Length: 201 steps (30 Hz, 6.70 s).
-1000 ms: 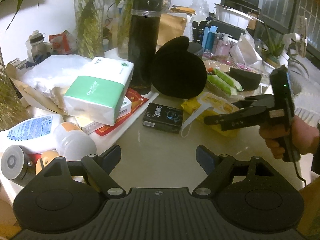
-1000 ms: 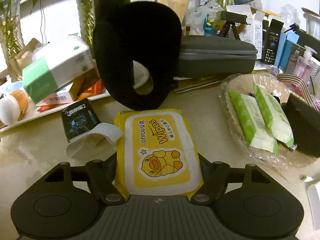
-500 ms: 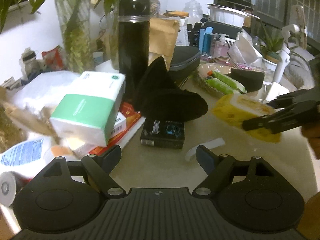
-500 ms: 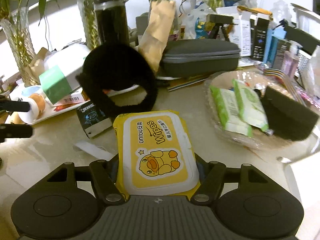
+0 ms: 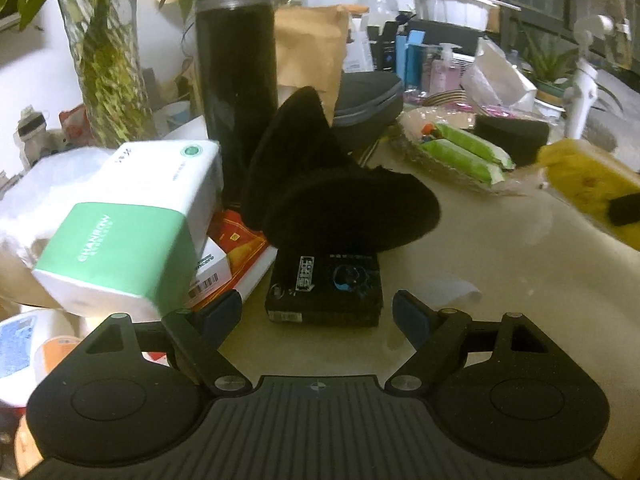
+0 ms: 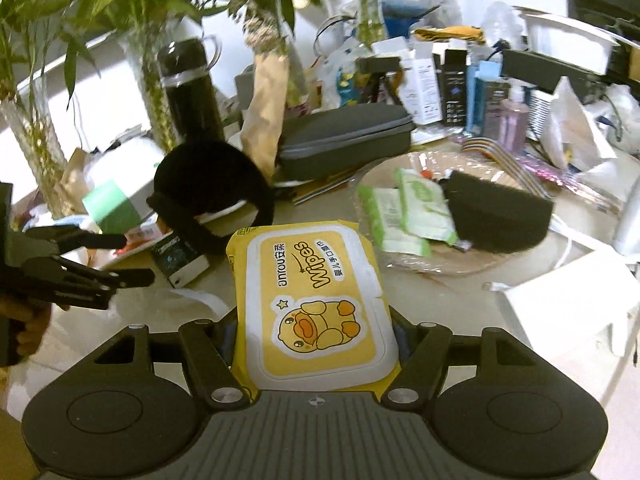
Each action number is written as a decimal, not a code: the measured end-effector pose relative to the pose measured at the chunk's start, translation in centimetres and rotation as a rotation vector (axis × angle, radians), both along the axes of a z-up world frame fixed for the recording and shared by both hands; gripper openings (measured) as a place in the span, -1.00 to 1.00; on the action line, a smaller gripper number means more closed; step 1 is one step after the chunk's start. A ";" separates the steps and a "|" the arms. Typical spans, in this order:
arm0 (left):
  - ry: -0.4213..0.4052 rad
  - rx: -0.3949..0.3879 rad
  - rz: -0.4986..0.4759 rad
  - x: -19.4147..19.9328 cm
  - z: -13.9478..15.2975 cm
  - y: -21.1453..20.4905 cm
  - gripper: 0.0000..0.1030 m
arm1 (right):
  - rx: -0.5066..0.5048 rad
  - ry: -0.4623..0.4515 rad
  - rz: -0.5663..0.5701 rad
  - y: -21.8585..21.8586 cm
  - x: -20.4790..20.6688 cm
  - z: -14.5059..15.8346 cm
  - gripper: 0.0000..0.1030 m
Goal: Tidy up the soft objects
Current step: 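Lift the Wipes pack with the right gripper while the left grasps the black card packet, then lift the black packet with the left gripper while the right carries the Wipes pack toward the box, then release the black packet into the box with the left gripper while the right drops the Wipes pack in, then withdraw both grippers from the box toward the desk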
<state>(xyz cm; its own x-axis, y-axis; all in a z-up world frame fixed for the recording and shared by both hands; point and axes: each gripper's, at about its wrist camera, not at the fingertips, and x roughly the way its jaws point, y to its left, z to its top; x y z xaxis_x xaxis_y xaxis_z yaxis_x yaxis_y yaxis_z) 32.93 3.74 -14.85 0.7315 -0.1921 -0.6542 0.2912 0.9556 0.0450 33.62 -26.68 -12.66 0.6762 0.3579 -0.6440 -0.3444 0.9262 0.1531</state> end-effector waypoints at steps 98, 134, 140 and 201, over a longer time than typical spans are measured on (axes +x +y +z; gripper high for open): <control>0.135 -0.091 -0.061 -27.0 14.4 -1.5 0.58 | 0.177 -0.130 0.132 -0.9 -26.0 15.0 0.39; 0.079 -0.089 -0.026 -32.4 14.5 0.1 0.58 | 0.108 -0.131 0.309 4.1 -27.6 14.9 0.70; 0.070 -0.093 -0.016 -32.5 14.6 0.6 0.58 | 0.059 -0.104 0.312 5.2 -26.7 13.6 0.91; 0.000 -0.110 -0.054 -29.2 16.0 0.8 0.58 | -0.126 -0.014 0.017 1.5 -24.4 13.8 1.00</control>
<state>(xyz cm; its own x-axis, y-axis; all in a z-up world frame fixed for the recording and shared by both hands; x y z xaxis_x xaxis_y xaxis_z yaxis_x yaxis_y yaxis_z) 3.73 4.53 1.19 0.7183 -0.3018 -0.6268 0.3425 0.9377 -0.0590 9.17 -25.17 1.13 0.6801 0.2864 -0.6749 -0.3618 0.9318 0.0308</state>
